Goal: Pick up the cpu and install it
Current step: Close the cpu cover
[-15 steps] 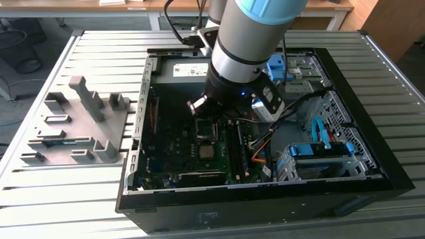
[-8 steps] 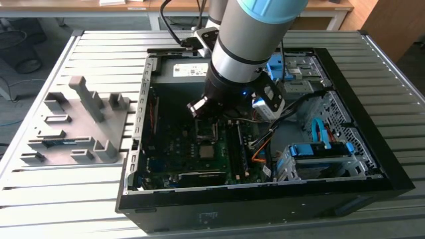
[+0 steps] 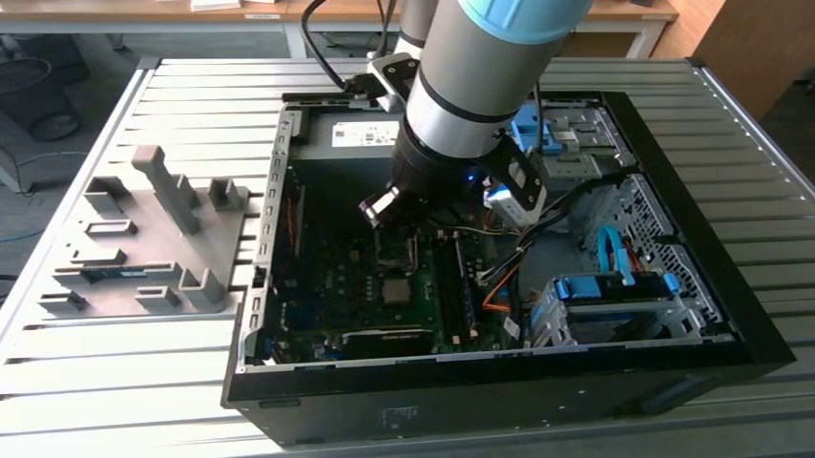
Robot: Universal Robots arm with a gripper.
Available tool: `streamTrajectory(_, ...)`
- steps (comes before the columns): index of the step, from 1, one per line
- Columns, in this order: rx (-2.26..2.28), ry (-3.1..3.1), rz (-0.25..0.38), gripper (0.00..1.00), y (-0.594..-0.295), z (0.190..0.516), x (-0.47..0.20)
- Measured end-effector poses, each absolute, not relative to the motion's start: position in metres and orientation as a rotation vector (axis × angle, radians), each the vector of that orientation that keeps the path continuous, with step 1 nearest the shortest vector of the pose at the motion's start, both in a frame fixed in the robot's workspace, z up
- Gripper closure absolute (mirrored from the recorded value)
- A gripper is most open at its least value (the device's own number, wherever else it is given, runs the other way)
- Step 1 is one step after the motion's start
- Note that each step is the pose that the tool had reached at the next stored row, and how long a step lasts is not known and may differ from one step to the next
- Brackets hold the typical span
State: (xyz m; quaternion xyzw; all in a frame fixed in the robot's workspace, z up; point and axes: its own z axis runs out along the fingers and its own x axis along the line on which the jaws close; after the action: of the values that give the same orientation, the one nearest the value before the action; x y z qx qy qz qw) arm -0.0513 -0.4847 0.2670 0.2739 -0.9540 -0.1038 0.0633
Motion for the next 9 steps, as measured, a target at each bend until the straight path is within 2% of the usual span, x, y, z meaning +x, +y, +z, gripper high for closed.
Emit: streamTrajectory(9, 0.878, -2.864, -0.311, 0.9, -0.4847, 0.267, -0.0513)
